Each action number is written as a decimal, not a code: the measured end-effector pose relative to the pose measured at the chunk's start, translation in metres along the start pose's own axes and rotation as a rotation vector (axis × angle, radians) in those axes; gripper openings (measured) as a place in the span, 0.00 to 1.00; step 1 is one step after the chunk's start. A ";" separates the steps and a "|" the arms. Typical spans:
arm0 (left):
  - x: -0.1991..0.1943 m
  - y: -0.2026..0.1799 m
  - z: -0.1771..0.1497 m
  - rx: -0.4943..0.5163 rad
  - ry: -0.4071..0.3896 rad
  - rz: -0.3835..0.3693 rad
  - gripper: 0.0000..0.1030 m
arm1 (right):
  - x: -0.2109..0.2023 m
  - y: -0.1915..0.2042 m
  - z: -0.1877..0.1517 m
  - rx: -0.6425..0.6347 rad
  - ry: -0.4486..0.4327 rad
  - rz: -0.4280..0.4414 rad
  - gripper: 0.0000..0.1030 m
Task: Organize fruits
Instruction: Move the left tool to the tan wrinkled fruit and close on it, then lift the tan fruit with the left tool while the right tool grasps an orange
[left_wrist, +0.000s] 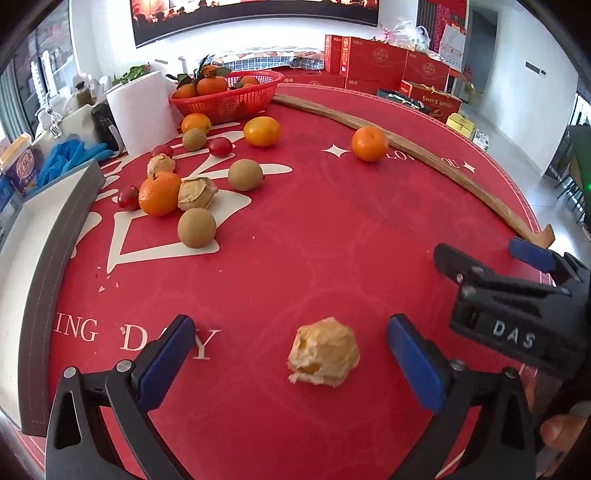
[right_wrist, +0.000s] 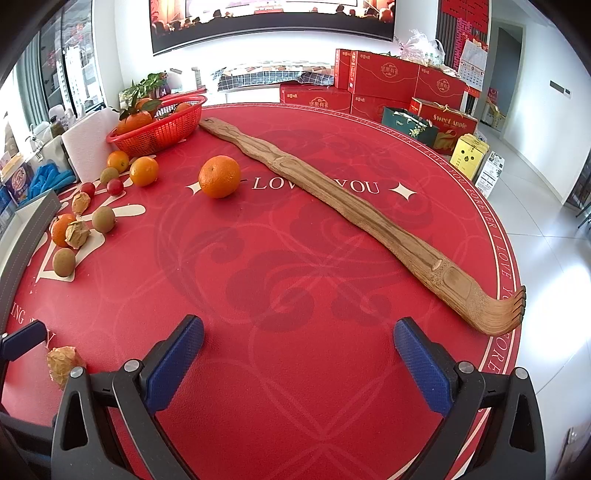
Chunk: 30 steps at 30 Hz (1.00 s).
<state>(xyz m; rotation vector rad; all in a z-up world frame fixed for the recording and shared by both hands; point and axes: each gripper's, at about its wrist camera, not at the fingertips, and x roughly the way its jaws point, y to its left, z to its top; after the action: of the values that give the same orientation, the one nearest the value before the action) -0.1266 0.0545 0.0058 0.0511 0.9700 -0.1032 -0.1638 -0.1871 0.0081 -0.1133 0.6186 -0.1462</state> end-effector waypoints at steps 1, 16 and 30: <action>0.001 0.000 0.002 0.001 0.008 -0.003 0.99 | 0.001 0.000 0.000 -0.002 0.002 0.001 1.00; -0.012 0.075 -0.002 -0.074 -0.036 0.038 0.34 | 0.045 0.040 0.058 -0.133 0.136 0.098 1.00; -0.013 0.098 -0.014 -0.124 -0.070 0.083 0.79 | 0.071 0.068 0.097 -0.159 0.027 0.115 0.52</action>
<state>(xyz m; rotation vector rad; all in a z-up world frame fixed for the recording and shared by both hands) -0.1344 0.1545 0.0086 -0.0259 0.9019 0.0315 -0.0431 -0.1261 0.0356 -0.2296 0.6617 0.0132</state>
